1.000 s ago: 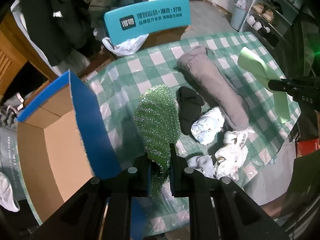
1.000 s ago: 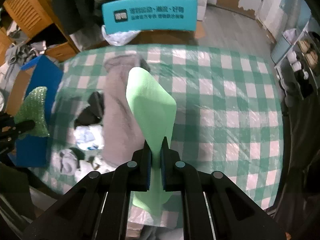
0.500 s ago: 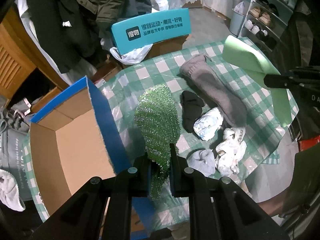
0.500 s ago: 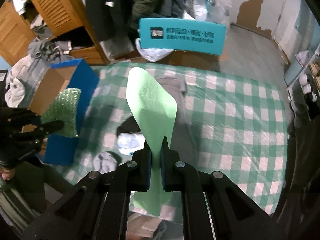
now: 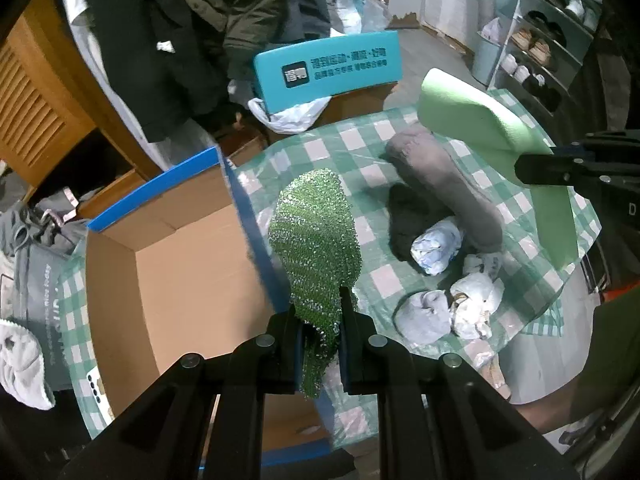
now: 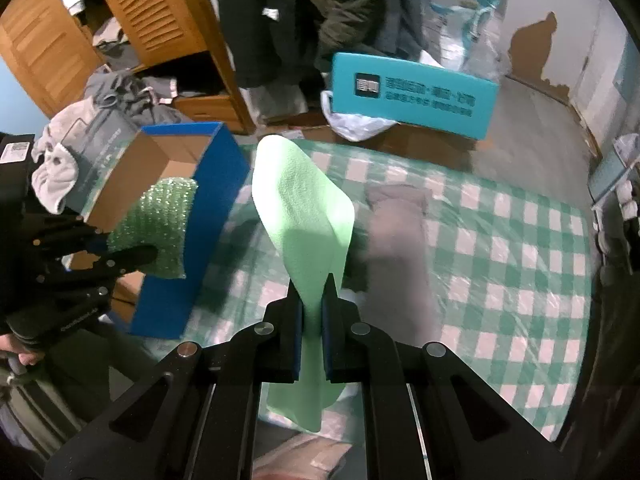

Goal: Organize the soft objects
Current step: 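Lift the mesh pad with the left tool while the right tool lifts the insole toward the box, then open the left tool over the box dropping the mesh pad while the right tool drops the insole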

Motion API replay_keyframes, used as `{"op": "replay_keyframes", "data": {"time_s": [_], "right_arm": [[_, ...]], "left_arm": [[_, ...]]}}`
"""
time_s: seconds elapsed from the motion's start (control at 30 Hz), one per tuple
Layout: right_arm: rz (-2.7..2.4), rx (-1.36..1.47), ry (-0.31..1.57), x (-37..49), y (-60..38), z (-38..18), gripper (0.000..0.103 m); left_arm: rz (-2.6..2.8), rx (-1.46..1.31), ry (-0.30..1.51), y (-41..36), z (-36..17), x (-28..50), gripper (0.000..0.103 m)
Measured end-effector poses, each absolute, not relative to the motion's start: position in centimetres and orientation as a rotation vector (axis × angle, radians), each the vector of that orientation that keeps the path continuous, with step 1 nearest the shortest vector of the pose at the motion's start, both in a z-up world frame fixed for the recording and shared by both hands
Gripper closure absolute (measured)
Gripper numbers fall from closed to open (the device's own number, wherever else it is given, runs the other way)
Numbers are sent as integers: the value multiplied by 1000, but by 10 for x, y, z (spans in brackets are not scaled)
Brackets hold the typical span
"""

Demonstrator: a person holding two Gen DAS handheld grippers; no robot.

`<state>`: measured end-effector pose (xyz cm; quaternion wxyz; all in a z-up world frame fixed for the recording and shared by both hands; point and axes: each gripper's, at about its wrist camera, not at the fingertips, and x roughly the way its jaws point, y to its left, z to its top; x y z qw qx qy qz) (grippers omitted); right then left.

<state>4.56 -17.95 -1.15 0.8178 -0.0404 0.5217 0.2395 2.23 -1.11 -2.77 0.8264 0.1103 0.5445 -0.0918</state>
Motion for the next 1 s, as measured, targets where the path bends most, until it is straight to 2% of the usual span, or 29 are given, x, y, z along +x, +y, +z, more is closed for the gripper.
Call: {"op": "replay_keyframes", "data": {"time_s": [1.0], "right_arm": [[735,-208,1129,36,5,-10,96]], "left_arm": [[-21,128,1121,112,-31,-14,90]]}}
